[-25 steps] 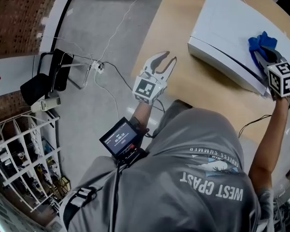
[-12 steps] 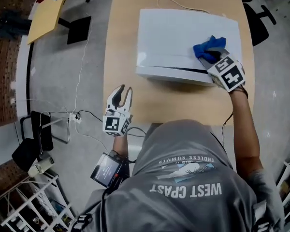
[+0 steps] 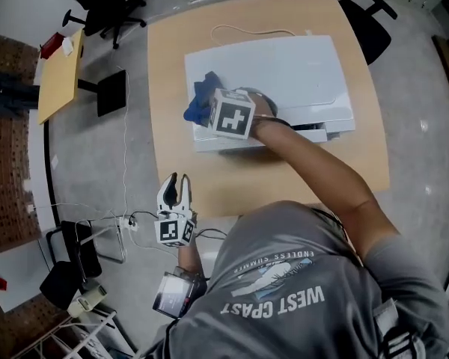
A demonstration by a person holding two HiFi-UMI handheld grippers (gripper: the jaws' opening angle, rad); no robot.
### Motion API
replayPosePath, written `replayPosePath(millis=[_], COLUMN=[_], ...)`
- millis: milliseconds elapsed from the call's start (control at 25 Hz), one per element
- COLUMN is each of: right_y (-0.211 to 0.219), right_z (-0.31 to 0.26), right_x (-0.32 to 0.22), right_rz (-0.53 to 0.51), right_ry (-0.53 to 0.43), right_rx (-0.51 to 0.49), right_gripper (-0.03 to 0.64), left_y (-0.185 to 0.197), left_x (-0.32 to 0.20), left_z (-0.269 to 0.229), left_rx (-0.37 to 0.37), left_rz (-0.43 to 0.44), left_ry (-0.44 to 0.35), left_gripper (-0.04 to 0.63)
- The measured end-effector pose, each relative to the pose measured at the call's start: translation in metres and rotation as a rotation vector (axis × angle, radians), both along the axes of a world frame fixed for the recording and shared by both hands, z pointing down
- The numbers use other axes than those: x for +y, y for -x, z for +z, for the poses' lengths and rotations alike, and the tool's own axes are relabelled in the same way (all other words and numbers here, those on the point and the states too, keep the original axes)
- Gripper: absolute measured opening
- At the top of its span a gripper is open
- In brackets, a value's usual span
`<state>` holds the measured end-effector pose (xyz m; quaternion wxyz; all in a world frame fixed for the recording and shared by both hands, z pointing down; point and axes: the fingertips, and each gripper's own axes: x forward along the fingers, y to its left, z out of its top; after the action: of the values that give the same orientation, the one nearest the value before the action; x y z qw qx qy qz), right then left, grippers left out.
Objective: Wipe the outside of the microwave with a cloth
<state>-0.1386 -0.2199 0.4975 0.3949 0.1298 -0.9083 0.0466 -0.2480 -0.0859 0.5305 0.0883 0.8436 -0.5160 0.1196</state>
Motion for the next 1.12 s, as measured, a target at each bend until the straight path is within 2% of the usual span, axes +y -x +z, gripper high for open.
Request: replayPosePath(millis=[120,200,280,400,480,600,760,840,1000,1080,1120], right_y=[-0.091,-0.160,-0.234,-0.335,-0.368,-0.361,-0.303,-0.295,-0.314,-0.302,-0.283], right_z=[0.012,0.014,0.008,0.007,0.005,-0.002,-0.001,0.001,0.001,0.001,0.001], right_x=[-0.043,-0.067,-0.084,-0.073,-0.051,-0.020,-0.002,-0.012,-0.070,-0.099,-0.111], right_rz=[0.209,0.347,0.477,0.663,0.730,0.702,0.531,0.495,0.605,0.623,0.607], right_ry=[0.050,0.066,0.019,0.001,0.010,0.029,0.009,0.000,0.007,0.005,0.006], right_rx=[0.067,0.031,0.002,0.031,0.039,0.034,0.030,0.014,-0.036,-0.019,-0.020], right_gripper=[0.095,0.095,0.095,0.095,0.095,0.093,0.094,0.093,0.093,0.093,0.094], left_y=[-0.001,-0.007,-0.017,-0.030,-0.037,-0.048,-0.057,-0.059,-0.049,-0.037,-0.029], left_x=[-0.002,-0.004,-0.006,-0.011,-0.014,-0.019,-0.021,-0.019,-0.005,0.003,0.007], left_z=[0.001,0.003,0.005,0.009,0.012,0.012,0.012,0.012,0.012,0.015,0.017], left_rx=[-0.004,-0.004,-0.004,0.000,0.000,-0.001,-0.002,-0.002,-0.002,-0.002,-0.001], left_rz=[0.003,0.012,0.027,0.043,0.053,0.066,0.070,0.065,0.024,-0.002,-0.016], left_ry=[0.008,0.011,0.014,0.021,0.027,0.033,0.036,0.035,0.040,0.047,0.052], left_gripper=[0.127,0.127,0.127,0.127,0.127,0.127,0.127,0.127,0.127,0.127,0.127])
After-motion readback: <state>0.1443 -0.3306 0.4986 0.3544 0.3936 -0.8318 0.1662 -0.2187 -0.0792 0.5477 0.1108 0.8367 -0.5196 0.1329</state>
